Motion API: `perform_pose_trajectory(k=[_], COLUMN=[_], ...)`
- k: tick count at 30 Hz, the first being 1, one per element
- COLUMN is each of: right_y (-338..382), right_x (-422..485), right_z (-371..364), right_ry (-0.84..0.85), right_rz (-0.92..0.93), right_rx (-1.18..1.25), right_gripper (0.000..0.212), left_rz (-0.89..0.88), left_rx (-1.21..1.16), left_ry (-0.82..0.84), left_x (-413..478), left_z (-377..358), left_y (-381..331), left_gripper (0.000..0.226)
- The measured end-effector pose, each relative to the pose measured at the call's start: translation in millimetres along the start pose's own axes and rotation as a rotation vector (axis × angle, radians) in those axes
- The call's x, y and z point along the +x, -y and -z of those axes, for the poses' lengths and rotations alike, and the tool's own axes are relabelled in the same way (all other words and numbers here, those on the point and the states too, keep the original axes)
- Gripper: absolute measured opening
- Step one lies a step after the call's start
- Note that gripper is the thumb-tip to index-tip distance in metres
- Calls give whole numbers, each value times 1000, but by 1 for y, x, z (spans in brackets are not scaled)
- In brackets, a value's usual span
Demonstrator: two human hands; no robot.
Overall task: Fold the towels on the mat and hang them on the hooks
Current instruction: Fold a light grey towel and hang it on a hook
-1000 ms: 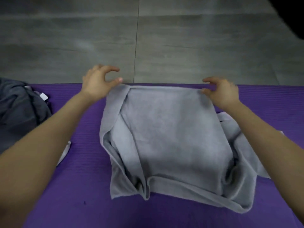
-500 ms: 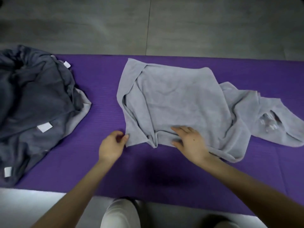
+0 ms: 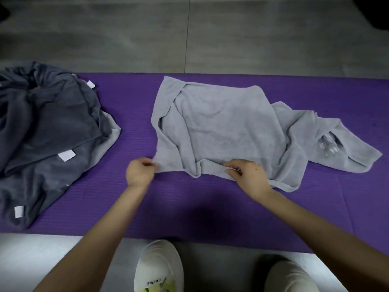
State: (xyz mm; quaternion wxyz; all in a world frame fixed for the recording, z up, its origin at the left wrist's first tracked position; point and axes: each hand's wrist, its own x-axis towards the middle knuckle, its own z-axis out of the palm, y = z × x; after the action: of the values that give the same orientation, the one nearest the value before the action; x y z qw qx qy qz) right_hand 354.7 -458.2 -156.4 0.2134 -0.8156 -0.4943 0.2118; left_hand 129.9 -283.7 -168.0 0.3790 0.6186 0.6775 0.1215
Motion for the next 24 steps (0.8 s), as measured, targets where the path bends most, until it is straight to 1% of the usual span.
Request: perform_pose_trajectory(k=[2, 3, 5, 6, 7, 8, 9, 10, 11, 12, 13, 14, 17, 19, 21, 24], right_y=[8, 14, 29, 36, 41, 44, 46, 45, 43, 40, 38, 35, 27, 18, 1, -42], right_x=[-3, -5, -7, -9, -12, -15, -19, -24, -29, -31, -32, -31, -21, -10, -2, 9], right_z=[1, 0, -4, -9, -15, -23, -30, -36, -39, -40, -38, -34, -14, 9, 33, 67], right_ry=[-67, -87, -102, -92, -37, 78, 232, 373, 474, 511, 502, 453, 241, 104, 49, -65], right_rz=[72, 118, 219, 284, 340, 386, 400, 407, 408, 411, 411, 406, 321, 186, 19, -187], right_rx=[4, 19, 52, 34, -16, -83, -161, -238, -294, -295, -262, -224, -75, 21, 92, 88], right_gripper=[14, 14, 16, 15, 14, 15, 18, 23, 28, 30, 30, 28, 23, 17, 11, 12], left_rz=[-32, -46, -63, -60, -47, -30, -16, -17, -24, -32, -41, -55, -174, -299, -432, -635], left_rx=[-15, 37, 246, 377, 495, 601, 713, 830, 936, 1008, 1042, 1041, 949, 885, 825, 721], left_ry=[-86, -123, -157, -144, -115, -75, -19, 46, 108, 155, 179, 190, 210, 228, 248, 306], left_x=[9, 12, 16, 16, 13, 10, 5, 1, -3, -5, -5, -4, 2, 4, 4, 7], left_z=[36, 57, 97, 113, 124, 130, 131, 130, 125, 119, 112, 104, 71, 48, 25, -7], left_y=[1, 1, 4, 6, 7, 8, 10, 12, 14, 14, 11, 4, -27, -53, -79, -116], left_gripper=[11, 12, 9, 8, 8, 9, 10, 13, 21, 28, 33, 36, 39, 39, 38, 35])
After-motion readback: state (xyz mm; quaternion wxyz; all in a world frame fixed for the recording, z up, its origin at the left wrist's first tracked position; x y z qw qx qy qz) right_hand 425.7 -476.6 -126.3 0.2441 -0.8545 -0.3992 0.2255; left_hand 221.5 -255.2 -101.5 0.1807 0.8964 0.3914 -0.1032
